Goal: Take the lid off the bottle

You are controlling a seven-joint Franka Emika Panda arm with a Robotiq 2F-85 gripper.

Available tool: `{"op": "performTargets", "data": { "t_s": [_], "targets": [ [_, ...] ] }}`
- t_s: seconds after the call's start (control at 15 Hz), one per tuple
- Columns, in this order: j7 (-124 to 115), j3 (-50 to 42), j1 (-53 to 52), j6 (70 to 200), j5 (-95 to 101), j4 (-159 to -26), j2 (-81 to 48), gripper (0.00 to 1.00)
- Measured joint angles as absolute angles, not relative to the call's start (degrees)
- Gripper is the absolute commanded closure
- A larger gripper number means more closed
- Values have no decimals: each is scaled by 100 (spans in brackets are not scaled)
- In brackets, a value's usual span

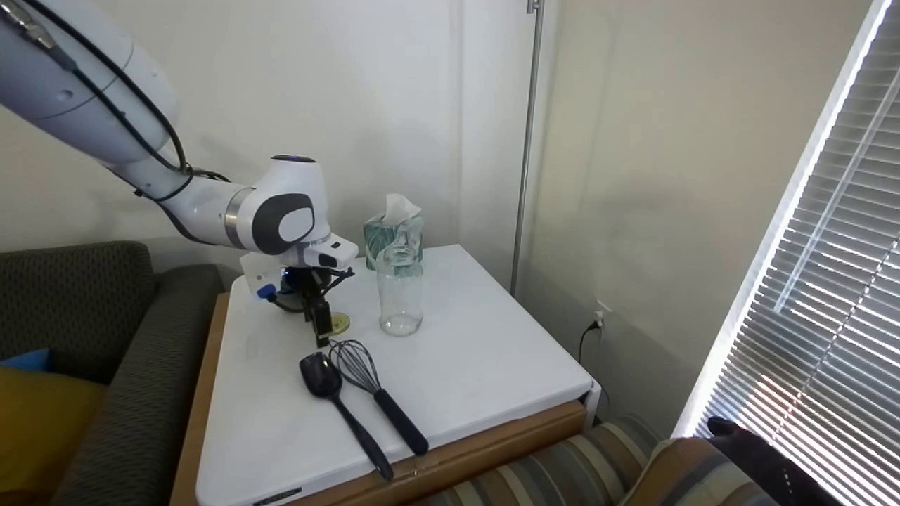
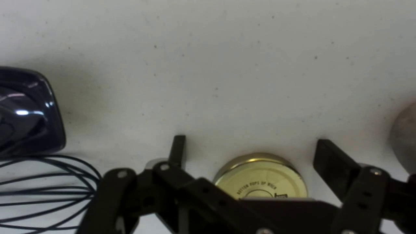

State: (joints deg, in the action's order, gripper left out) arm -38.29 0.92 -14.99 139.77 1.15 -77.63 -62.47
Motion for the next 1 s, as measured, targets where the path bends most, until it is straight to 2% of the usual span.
{"op": "performTargets", "data": {
  "t_s": [1.0],
  "targets": [
    [-3802,-424,-1775,13986,256,-8209,-5432,0]
  ]
}}
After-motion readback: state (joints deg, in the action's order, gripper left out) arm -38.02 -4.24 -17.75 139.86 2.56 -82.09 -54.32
